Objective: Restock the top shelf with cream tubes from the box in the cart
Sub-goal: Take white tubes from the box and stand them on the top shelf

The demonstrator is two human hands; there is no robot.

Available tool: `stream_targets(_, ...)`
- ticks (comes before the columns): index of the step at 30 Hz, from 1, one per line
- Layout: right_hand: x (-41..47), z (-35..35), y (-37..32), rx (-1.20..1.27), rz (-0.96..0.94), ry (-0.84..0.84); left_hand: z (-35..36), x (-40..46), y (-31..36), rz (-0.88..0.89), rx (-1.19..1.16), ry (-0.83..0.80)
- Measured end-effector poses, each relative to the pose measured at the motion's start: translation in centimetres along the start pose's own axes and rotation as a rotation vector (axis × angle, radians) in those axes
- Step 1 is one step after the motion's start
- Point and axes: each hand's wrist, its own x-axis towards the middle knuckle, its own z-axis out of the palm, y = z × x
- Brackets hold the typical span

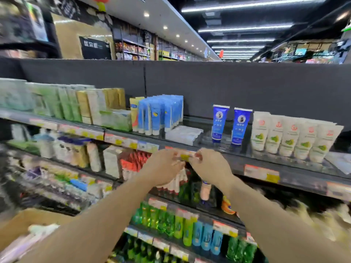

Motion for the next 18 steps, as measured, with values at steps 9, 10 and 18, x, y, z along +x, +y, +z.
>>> stream_targets(9,0.3,15.5,-24.5,-0.099,-0.229,-0.423,-11.6,-13.2,-23.2,-0.529,0.442,-0.158)
stream_targets(10,0.2,16.6,-26.8,-0.088,-0.256,-0.452,-12.5,-14.4,-25.2,-0.574,0.452,-0.145)
stream_targets(18,1.7,25.6,-40.2,-0.068,-0.454,-0.542,-16.4,-19.7,-37.9,-0.838,0.436,-0.122)
